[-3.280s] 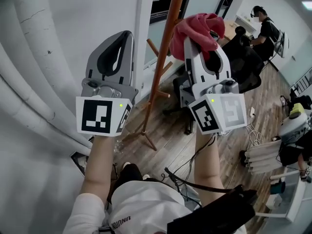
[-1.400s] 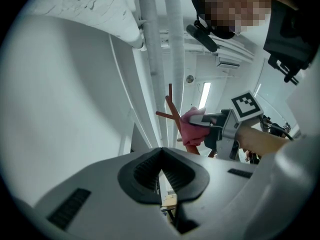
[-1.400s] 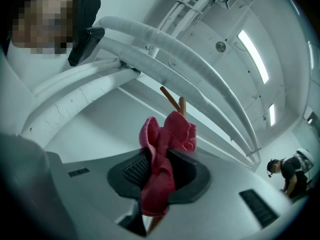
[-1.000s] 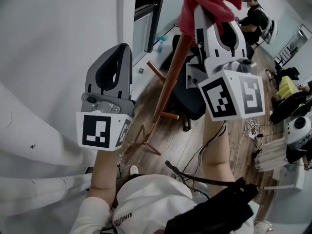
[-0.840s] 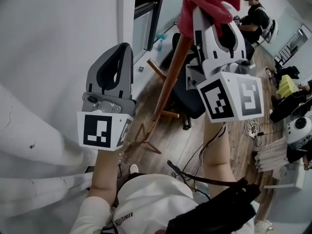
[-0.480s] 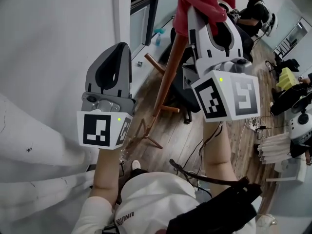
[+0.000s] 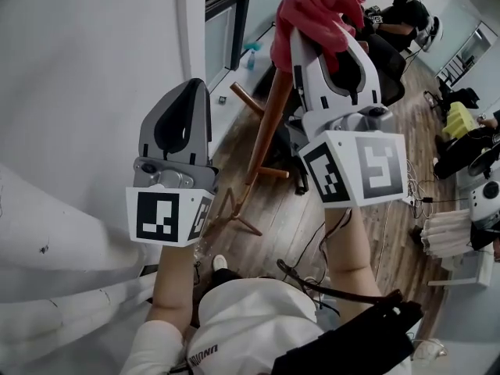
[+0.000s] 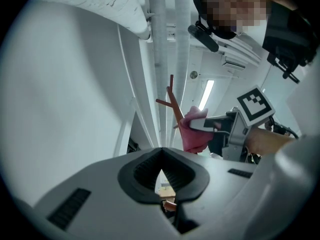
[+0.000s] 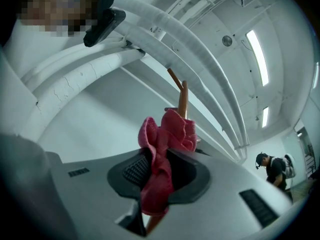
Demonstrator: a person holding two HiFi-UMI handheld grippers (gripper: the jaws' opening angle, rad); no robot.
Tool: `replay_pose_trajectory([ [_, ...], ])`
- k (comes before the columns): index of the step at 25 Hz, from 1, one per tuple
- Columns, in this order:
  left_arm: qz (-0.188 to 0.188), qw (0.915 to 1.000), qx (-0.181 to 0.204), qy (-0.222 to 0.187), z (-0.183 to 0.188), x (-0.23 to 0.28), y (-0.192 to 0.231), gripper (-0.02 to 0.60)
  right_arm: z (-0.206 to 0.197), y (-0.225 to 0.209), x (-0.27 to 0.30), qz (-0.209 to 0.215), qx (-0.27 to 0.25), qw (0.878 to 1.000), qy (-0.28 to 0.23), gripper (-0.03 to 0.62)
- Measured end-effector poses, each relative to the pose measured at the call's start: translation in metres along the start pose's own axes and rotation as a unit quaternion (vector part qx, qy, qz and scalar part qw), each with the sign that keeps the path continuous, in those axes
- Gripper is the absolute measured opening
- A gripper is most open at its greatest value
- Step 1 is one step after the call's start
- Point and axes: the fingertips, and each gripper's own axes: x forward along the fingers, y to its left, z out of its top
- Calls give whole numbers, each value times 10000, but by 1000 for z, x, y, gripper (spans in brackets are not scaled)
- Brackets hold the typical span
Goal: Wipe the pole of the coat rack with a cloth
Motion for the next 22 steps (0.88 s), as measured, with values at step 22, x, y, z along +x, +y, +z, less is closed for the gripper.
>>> replay_pose_trajectory([
  [22, -276, 9985, -168, 441, -44, -24, -16, 12, -65, 27, -37, -104, -573, 9957, 726, 91],
])
